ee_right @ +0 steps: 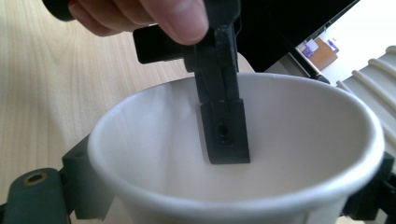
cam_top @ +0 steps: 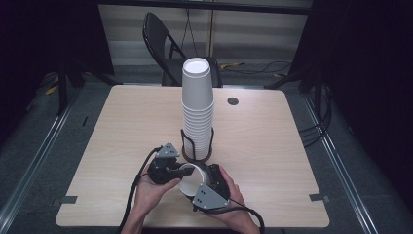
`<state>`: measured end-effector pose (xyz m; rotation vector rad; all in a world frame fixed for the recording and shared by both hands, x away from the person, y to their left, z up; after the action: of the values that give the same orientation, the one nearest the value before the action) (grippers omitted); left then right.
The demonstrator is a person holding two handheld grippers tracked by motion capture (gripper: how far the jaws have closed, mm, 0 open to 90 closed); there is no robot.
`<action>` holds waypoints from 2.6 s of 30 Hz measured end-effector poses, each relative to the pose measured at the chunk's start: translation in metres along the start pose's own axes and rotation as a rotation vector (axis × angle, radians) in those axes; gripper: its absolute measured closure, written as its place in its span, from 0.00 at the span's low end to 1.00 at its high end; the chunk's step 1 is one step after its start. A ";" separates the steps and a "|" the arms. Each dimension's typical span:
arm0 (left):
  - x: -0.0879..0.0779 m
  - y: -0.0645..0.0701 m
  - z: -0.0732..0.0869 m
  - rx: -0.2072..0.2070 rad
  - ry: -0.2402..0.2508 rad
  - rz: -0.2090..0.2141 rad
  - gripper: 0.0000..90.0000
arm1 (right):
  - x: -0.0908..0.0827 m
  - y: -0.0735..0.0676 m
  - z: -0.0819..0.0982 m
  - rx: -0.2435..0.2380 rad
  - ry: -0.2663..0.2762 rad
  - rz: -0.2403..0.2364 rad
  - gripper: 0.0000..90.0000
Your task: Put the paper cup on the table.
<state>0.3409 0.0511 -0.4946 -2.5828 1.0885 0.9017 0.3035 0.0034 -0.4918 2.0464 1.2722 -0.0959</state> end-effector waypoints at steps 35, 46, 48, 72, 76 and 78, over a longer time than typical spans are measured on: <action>-0.013 -0.024 -0.006 -0.143 0.280 -0.151 0.20 | -0.009 0.020 0.025 0.268 0.043 0.000 0.13; -0.019 -0.040 0.001 -0.176 0.330 -0.262 0.17 | -0.016 0.031 0.038 0.392 0.068 0.013 0.13; -0.020 -0.042 0.003 -0.186 0.346 -0.258 0.17 | -0.018 0.034 0.041 0.417 0.074 0.018 0.13; -0.021 -0.057 0.045 -0.169 0.356 -0.363 0.17 | -0.044 0.102 0.074 0.674 0.155 0.176 0.13; -0.019 -0.055 0.046 -0.160 0.367 -0.367 0.18 | -0.047 0.118 0.085 0.696 0.152 0.224 0.13; -0.019 -0.052 0.045 -0.145 0.376 -0.347 0.17 | -0.046 0.124 0.090 0.717 0.155 0.228 0.13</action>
<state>0.3464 0.1164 -0.5217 -3.0135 0.6280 0.4392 0.4064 -0.1179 -0.4739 2.8443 1.1876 -0.3322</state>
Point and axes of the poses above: each handheld gripper's, and its own axes: x roughly forward along the jaws, z roughly out of its underside, y roughly to its right, the point moved 10 cm from there along x, roughly forward along the jaws, and after that the axes turned 11 degrees about -z, right-handed, at the moved point
